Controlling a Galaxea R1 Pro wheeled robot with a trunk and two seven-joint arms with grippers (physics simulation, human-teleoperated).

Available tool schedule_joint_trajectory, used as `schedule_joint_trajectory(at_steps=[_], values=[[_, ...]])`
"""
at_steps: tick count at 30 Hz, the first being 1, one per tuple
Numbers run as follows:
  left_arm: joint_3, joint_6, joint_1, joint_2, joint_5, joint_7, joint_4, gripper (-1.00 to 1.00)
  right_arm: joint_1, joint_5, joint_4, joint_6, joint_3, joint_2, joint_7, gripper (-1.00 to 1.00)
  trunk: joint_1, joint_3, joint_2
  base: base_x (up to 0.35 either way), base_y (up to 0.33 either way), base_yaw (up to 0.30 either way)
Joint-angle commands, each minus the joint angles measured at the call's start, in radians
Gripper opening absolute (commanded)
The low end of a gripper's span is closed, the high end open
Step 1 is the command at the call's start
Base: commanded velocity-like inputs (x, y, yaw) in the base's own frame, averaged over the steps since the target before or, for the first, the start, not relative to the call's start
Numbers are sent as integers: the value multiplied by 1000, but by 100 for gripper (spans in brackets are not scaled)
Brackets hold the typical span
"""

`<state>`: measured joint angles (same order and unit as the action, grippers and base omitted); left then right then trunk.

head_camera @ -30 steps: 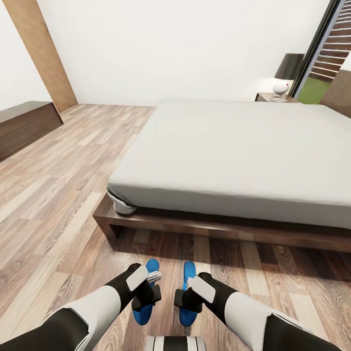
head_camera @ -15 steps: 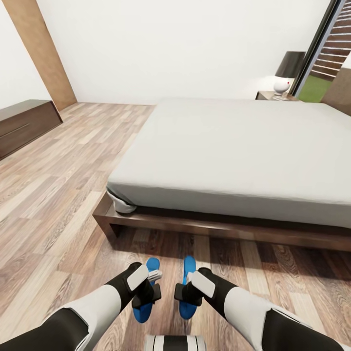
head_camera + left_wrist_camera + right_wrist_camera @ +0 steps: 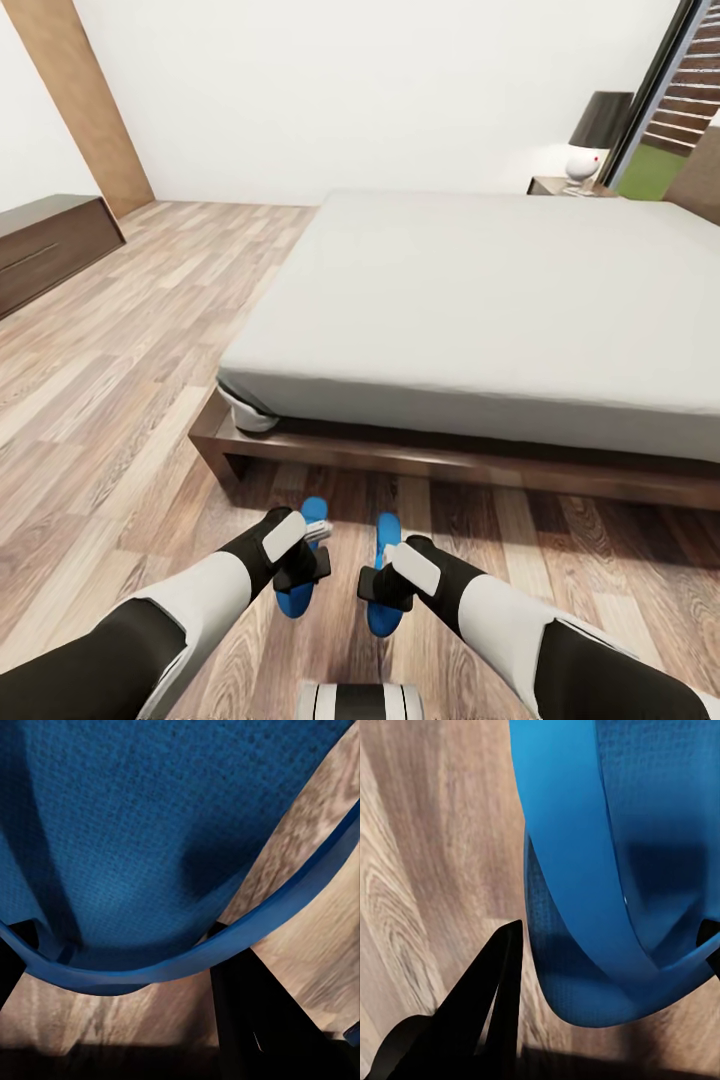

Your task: In the bedroom, move the book from the bed onto either nightstand, and place the two sandals side by side next to the bed.

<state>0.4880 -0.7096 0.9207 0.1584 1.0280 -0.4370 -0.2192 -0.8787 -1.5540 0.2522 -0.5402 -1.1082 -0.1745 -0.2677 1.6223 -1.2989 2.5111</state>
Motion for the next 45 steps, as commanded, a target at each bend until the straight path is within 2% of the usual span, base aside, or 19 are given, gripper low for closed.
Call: schedule_joint_trajectory(at_steps=[1, 11, 31, 33, 38, 45], values=[[5, -2, 1, 0, 9, -3, -1, -100, -1, -9, 1, 0, -4, 0, -5, -100, 0, -2, 0, 0, 0, 0], [4, -1, 1, 0, 10, -3, -1, -100, -5, -9, 1, 0, -4, 0, -5, -100, 0, -18, 0, 0, 0, 0], [4, 4, 1, -1, 9, -3, -11, -100, -69, -8, -1, 0, -5, 0, -8, -100, 0, -50, 0, 0, 0, 0], [3, 6, 1, -2, 9, -3, -17, -100, -69, 9, -1, 0, -5, 0, -8, -100, 0, -54, 0, 0, 0, 0], [3, 7, 1, -2, 9, -3, -24, -100, -69, 106, -2, 0, -3, 0, -8, -100, 0, -62, 0, 25, 0, 0], [3, 7, 1, -3, 9, -3, -25, -100, -69, 123, -6, 0, -2, 0, -8, -100, 0, -73, 0, 14, 0, 0]])
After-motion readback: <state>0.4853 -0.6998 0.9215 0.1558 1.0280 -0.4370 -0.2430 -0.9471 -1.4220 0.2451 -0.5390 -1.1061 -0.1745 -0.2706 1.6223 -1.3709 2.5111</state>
